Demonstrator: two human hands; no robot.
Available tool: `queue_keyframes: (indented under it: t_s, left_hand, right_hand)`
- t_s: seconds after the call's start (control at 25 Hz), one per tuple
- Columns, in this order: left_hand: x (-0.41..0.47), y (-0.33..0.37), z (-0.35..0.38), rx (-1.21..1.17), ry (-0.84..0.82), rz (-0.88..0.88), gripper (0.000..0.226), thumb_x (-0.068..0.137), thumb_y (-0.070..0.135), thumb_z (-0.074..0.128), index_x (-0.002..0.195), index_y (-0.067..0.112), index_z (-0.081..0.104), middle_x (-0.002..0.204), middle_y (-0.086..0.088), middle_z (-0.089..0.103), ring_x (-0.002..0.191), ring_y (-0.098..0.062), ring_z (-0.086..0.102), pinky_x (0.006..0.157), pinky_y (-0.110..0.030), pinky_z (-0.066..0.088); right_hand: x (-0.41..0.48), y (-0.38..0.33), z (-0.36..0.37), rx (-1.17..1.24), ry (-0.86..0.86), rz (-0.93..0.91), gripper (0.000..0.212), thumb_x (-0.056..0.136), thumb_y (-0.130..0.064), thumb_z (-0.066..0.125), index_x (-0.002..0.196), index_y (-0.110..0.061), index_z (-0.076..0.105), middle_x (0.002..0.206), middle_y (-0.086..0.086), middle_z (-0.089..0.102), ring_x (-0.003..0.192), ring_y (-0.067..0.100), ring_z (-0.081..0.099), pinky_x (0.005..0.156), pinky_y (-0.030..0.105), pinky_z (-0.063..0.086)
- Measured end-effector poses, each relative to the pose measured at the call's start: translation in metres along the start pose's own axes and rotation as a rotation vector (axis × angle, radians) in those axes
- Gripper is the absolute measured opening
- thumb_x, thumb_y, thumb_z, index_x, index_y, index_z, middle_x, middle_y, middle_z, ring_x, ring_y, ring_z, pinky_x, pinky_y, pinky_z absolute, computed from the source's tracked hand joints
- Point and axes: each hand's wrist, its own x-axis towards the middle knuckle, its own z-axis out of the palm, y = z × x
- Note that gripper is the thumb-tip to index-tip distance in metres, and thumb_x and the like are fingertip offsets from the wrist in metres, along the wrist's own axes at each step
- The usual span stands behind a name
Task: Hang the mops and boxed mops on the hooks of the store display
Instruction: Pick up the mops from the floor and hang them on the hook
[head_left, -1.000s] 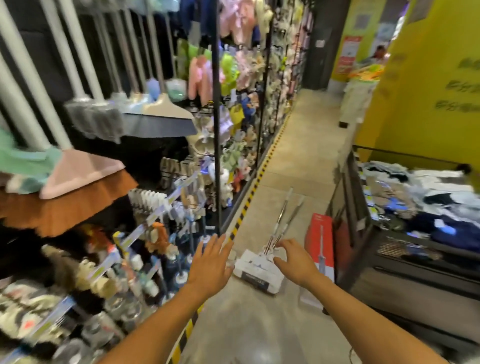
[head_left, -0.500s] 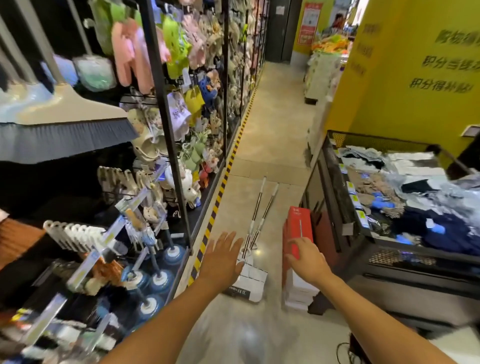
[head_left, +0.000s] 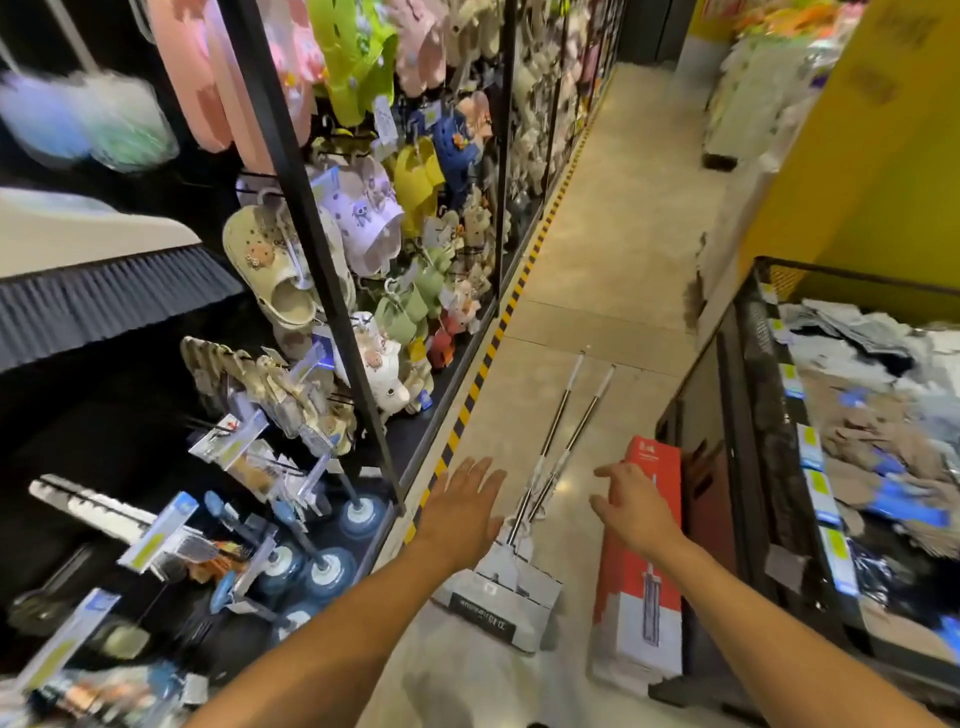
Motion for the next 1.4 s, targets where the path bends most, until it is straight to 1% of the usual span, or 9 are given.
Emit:
queue_keyframes:
  t_s: [0.16,0.32,0.44,0.56,0.84,1.04,1.2,1.32,1.4]
  left_hand:
    - [0.054,-0.013,0.009,-0.029,-0.031,-0.022,0.067,0.107,0.047,0.041,0.165,0.025,0.015,0.175,-0.001,0.006,0.162,-0.026,0.004,0.129,-0.05,0.012]
    - [0.115,-0.037,0.027,-0.067,-0.03,-0.03,0.066,0.103,0.049,0.044,0.163,0.025,0.027,0.173,-0.003,0.02,0.159,-0.03,0.021,0.126,-0.052,0.024]
    - [0.164,-0.055,0.031,-0.075,-0.113,-0.014,0.067,0.106,0.049,0.043,0.164,0.027,0.018,0.174,-0.001,0.011,0.161,-0.027,0.012,0.128,-0.05,0.019]
    - [0.213,-0.071,0.034,-0.076,-0.138,0.025,0.067,0.108,0.046,0.042,0.165,0.027,0.014,0.175,-0.001,0.007,0.162,-0.026,0.006,0.129,-0.05,0.013]
    - [0.31,-0.082,0.059,-0.125,-0.229,0.062,0.065,0.107,0.047,0.04,0.165,0.026,0.018,0.174,-0.002,0.014,0.161,-0.027,0.01,0.127,-0.049,0.016]
    - [0.38,-0.098,0.142,-0.189,-0.303,-0.029,0.066,0.106,0.049,0.042,0.164,0.025,0.022,0.171,-0.003,0.024,0.159,-0.027,0.02,0.127,-0.049,0.023]
    - [0.434,-0.106,0.247,-0.383,-0.38,-0.154,0.063,0.108,0.052,0.038,0.163,0.023,0.026,0.169,-0.003,0.03,0.158,-0.026,0.024,0.126,-0.044,0.026]
    - [0.471,-0.102,0.326,-0.687,-0.461,-0.347,0.071,0.104,0.066,0.028,0.161,0.023,0.032,0.168,-0.002,0.032,0.156,-0.024,0.028,0.127,-0.041,0.024]
    - [0.5,-0.099,0.375,-0.923,-0.515,-0.467,0.064,0.109,0.055,0.025,0.161,0.017,0.033,0.168,-0.007,0.034,0.155,-0.024,0.03,0.126,-0.037,0.021]
  right_hand:
    - [0.071,0.011,0.0,0.011,-0.043,0.006,0.045,0.092,-0.03,0.067,0.134,-0.016,0.06,0.134,0.008,0.057,0.127,0.029,0.055,0.105,0.041,0.046]
    - [0.138,0.013,0.003,0.018,-0.055,0.014,0.044,0.093,-0.03,0.066,0.135,-0.018,0.059,0.139,0.006,0.054,0.132,0.025,0.051,0.109,0.044,0.044]
    - [0.183,0.013,0.006,0.005,-0.049,0.047,0.044,0.093,-0.031,0.067,0.135,-0.019,0.059,0.14,0.005,0.053,0.132,0.025,0.052,0.109,0.043,0.044]
    - [0.224,0.018,0.011,0.007,-0.069,0.071,0.045,0.094,-0.031,0.065,0.137,-0.019,0.058,0.142,0.004,0.053,0.133,0.024,0.051,0.11,0.038,0.042]
    - [0.315,0.05,0.034,-0.002,-0.159,0.111,0.043,0.096,-0.03,0.062,0.137,-0.018,0.058,0.141,0.005,0.053,0.132,0.025,0.052,0.109,0.037,0.042]
    - [0.399,0.108,0.099,0.012,-0.283,0.136,0.042,0.096,-0.027,0.064,0.136,-0.018,0.059,0.14,0.008,0.053,0.132,0.029,0.051,0.108,0.037,0.04]
    - [0.46,0.172,0.183,0.043,-0.381,0.163,0.042,0.096,-0.023,0.064,0.137,-0.014,0.058,0.139,0.011,0.053,0.132,0.031,0.05,0.109,0.035,0.039]
    - [0.497,0.223,0.256,0.044,-0.441,0.175,0.044,0.097,-0.025,0.063,0.139,-0.015,0.055,0.141,0.011,0.052,0.134,0.03,0.048,0.111,0.037,0.039]
    - [0.516,0.257,0.3,0.035,-0.459,0.174,0.044,0.096,-0.026,0.063,0.139,-0.015,0.056,0.14,0.01,0.053,0.133,0.03,0.049,0.11,0.04,0.041]
